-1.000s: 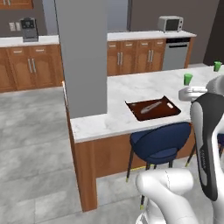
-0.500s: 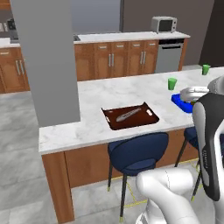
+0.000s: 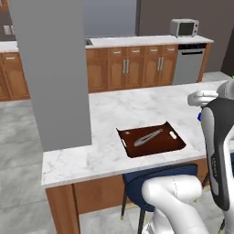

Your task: Gather the lime and onion from the fridge and place them on a tray on the dining counter. Then gather the chicken drumsticks from the fridge and place them on the other tray.

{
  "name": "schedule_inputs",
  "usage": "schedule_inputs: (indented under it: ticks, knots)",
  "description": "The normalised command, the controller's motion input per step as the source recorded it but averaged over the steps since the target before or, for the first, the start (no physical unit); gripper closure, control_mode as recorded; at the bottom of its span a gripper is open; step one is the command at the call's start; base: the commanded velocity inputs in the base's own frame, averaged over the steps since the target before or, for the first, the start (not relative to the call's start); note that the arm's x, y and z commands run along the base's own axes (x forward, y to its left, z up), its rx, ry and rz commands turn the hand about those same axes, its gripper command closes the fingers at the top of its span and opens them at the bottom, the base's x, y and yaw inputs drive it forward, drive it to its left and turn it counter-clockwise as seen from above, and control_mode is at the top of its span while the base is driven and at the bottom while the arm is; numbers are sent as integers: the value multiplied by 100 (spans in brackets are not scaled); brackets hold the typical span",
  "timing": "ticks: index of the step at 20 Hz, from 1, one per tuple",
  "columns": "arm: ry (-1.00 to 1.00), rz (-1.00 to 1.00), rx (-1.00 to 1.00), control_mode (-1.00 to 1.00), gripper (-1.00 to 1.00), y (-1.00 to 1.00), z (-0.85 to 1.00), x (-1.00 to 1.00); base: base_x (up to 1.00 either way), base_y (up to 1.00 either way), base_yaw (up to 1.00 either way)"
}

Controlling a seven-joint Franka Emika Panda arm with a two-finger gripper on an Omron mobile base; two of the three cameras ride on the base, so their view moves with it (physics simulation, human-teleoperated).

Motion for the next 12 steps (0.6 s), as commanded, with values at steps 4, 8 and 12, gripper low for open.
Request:
schedule_inputs:
  ticks: [4,8,12]
  knots:
    - [0,0,0,100,100,0,0,0,78,-10,16]
    - [0,0,0,100,100,0,0,0,62,-16,14]
    - [4,4,0,-100,100,-2,-9,31,26,-8,6]
